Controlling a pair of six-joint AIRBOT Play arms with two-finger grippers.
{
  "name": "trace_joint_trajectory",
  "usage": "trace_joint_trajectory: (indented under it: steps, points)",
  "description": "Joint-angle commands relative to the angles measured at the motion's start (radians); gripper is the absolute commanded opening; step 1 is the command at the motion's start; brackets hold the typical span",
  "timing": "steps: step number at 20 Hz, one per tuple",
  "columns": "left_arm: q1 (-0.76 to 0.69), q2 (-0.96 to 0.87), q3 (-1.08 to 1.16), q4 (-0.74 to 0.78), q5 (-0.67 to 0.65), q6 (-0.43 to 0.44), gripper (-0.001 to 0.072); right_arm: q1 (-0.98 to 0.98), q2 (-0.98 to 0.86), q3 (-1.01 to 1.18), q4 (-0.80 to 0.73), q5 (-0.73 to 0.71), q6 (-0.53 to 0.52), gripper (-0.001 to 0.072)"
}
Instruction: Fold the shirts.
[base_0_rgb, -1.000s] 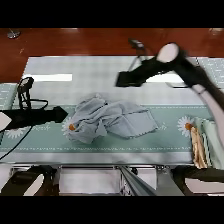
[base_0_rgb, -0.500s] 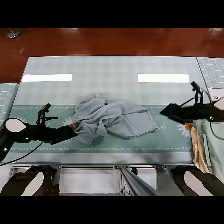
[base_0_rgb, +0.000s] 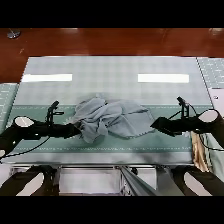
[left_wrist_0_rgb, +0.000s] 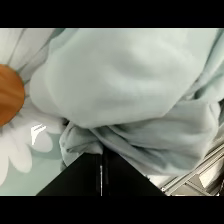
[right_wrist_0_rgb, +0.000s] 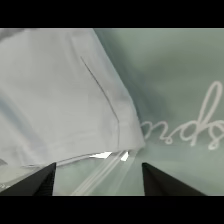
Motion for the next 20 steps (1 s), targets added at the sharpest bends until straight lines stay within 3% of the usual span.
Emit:
trace_joint_trajectory:
  steps: [1, 8, 9, 12, 13, 14, 17, 20]
  points:
    - [-0.009, -0.012, 0.035, -0.019, -0.004, 0.030, 0.0017, 0.096, -0.066, -0.007, 0.021, -0.040, 0.038, 0.0617]
    - [-0.010, -0.012, 0.056, -0.020, -0.002, 0.030, 0.0017, 0.202, -0.227, 0.089, 0.129, -0.154, 0.034, 0.0616]
    - [-0.009, -0.012, 0.056, -0.020, -0.001, 0.030, 0.0017, 0.214, -0.256, 0.118, 0.143, -0.154, 0.033, 0.0588]
    - [-0.009, -0.012, 0.056, -0.020, -0.001, 0.030, 0.0017, 0.258, -0.308, 0.202, 0.153, -0.146, 0.030, 0.0295]
    - [-0.009, -0.012, 0.056, -0.020, 0.000, 0.030, 0.0017, 0.266, -0.318, 0.227, 0.152, -0.150, 0.028, 0.0098]
    - [-0.009, -0.012, 0.059, -0.020, 0.000, 0.030, 0.0017, 0.265, -0.323, 0.254, 0.150, -0.156, 0.015, 0.0023]
    - [0.021, 0.002, 0.144, -0.020, -0.018, 0.030, 0.0017, 0.219, -0.318, 0.410, 0.108, -0.081, 0.010, 0.0023]
    - [0.087, 0.042, 0.394, -0.020, -0.033, 0.015, 0.0017, 0.129, -0.296, 0.739, 0.055, 0.036, 0.025, 0.0022]
